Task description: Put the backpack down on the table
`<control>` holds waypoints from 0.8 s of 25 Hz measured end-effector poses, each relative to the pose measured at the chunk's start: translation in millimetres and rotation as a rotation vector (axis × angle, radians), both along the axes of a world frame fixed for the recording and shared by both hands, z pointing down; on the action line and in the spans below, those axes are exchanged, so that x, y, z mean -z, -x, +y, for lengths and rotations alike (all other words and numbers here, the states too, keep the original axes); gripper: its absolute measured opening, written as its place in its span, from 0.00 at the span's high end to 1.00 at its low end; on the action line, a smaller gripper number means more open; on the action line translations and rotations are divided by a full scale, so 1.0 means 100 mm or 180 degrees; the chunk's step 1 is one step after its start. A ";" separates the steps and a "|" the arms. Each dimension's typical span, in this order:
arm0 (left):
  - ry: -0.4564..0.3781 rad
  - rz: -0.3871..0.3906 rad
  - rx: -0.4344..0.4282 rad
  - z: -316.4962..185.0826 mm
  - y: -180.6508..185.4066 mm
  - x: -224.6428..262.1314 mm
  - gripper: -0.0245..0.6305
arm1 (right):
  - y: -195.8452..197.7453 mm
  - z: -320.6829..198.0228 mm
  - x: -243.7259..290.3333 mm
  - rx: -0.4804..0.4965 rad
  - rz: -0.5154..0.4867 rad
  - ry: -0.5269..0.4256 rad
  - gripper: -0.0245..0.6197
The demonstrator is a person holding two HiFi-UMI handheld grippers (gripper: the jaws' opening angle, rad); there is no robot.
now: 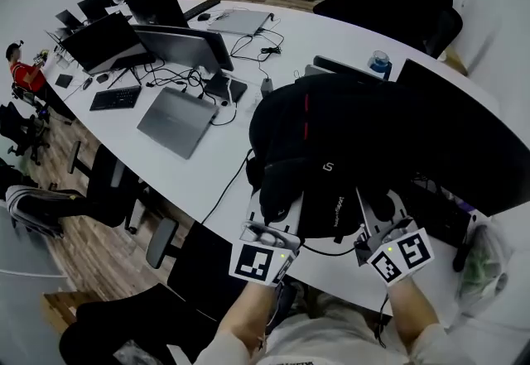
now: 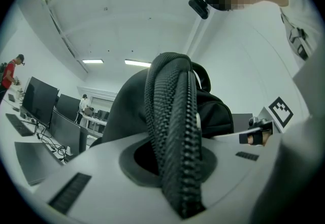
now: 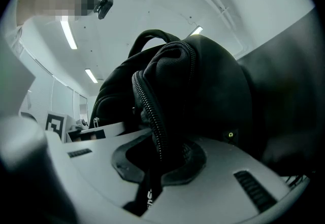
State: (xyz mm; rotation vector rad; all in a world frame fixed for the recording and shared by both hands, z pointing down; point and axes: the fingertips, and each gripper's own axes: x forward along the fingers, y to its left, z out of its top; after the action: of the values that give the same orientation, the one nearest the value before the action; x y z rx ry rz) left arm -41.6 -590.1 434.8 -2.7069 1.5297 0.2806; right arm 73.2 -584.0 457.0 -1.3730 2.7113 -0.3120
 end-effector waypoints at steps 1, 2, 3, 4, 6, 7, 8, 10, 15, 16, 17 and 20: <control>-0.0015 0.0014 0.0020 -0.06 0.00 -0.01 0.90 | 0.00 -0.05 0.00 -0.0004 -0.0002 -0.0019 0.92; -0.0026 0.0026 0.0039 -0.11 -0.01 -0.02 0.90 | -0.01 -0.11 0.00 -0.0014 0.0002 -0.0042 0.92; -0.0027 0.0032 0.0057 -0.17 -0.02 -0.04 0.90 | -0.02 -0.16 -0.01 -0.0029 0.0005 -0.0057 0.92; -0.0022 0.0031 0.0073 -0.22 -0.03 -0.07 0.90 | -0.04 -0.22 -0.03 -0.0046 0.0005 -0.0061 0.92; 0.0004 0.0015 0.0087 -0.31 -0.06 -0.16 0.90 | -0.06 -0.30 -0.10 -0.0080 -0.0003 -0.0045 0.92; 0.0025 0.0005 0.0083 -0.34 -0.07 -0.21 0.90 | -0.07 -0.33 -0.15 -0.0091 -0.0011 -0.0032 0.92; 0.0045 0.0002 0.0074 -0.36 -0.08 -0.26 0.90 | -0.08 -0.35 -0.20 -0.0091 -0.0023 -0.0022 0.92; 0.0076 0.0026 0.0067 -0.39 -0.05 -0.35 0.90 | -0.05 -0.37 -0.28 -0.0060 -0.0037 -0.0041 0.92; 0.0151 0.0035 0.0151 -0.43 0.05 -0.56 0.90 | 0.05 -0.43 -0.43 -0.0052 0.0065 -0.0129 0.91; 0.0155 0.0030 0.0163 -0.42 0.08 -0.59 0.90 | 0.07 -0.43 -0.45 -0.0072 0.0088 -0.0153 0.91; 0.0154 0.0027 0.0174 -0.42 0.10 -0.61 0.90 | 0.09 -0.42 -0.47 -0.0090 0.0107 -0.0183 0.91; 0.0140 0.0008 0.0216 -0.39 0.15 -0.67 0.90 | 0.14 -0.40 -0.52 -0.0104 0.0126 -0.0250 0.91</control>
State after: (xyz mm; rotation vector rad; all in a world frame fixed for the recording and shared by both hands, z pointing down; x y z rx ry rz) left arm -56.2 -629.2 501.6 -2.6815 1.6435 0.2516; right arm 59.2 -624.0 508.6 -1.4152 2.6979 -0.1755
